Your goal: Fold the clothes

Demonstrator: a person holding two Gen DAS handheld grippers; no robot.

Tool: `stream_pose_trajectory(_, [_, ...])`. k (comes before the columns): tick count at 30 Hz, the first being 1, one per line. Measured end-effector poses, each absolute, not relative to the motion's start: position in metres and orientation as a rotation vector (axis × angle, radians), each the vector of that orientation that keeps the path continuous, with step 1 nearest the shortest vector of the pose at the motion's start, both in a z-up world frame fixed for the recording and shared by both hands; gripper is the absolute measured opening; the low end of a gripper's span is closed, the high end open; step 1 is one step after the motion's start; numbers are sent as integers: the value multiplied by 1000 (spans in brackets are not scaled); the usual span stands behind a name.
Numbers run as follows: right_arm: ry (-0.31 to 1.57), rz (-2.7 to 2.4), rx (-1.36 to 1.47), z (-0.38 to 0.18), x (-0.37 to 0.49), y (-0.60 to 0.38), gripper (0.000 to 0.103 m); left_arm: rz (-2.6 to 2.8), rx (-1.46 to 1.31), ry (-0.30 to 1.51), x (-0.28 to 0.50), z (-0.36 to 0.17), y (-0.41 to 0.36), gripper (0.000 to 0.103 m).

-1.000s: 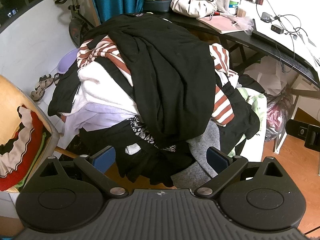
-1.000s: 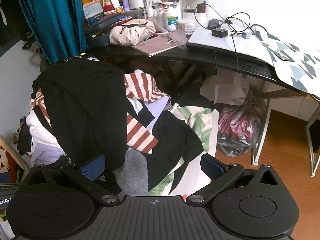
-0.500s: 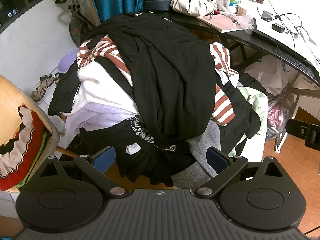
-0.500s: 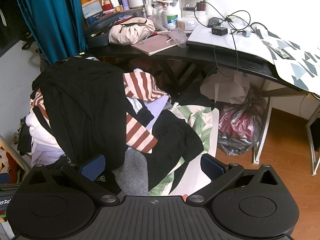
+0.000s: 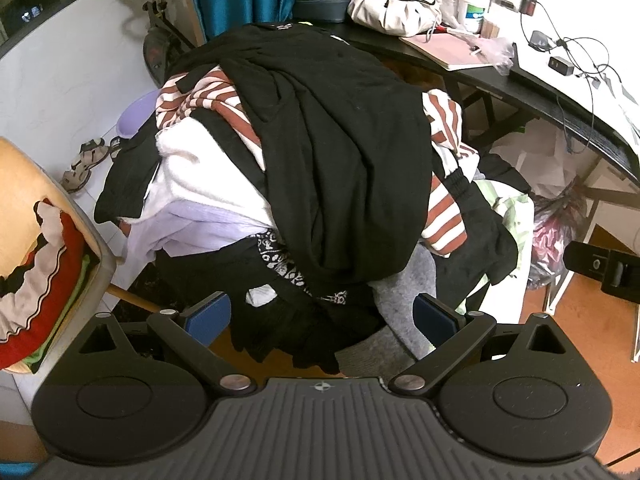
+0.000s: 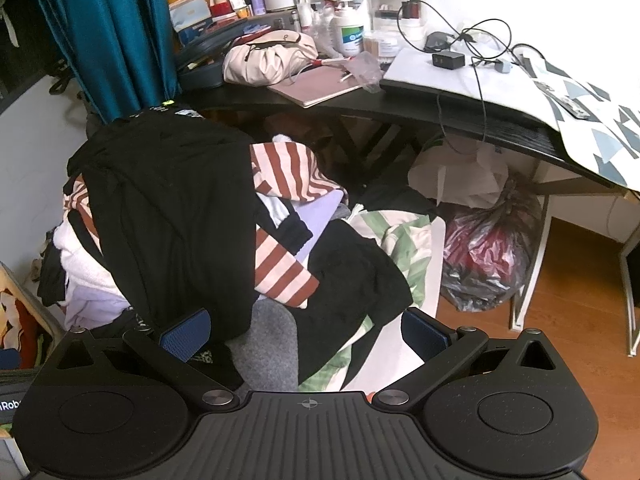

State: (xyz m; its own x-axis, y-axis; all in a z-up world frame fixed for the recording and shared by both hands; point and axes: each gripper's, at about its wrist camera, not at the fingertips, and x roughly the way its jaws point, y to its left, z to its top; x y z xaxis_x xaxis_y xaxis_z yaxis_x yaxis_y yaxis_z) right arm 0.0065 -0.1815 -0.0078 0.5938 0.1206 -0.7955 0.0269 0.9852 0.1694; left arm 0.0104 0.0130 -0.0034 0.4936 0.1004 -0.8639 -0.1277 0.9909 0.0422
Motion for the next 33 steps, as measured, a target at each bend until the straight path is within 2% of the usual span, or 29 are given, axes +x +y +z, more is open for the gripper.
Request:
stream_pose_trajectory(17, [931,103,144,-19,22,-180,102,182,3,1047,10,-8,5,99])
stream_pose_trajectory(26, [936,32,121,-20,30,-164,102,157,-15,1067,18,-16,27,99])
stream_pose_trajectory(33, [937,-38,133,-19,42,-130,102,84,-37,1057,42,-16,77,99])
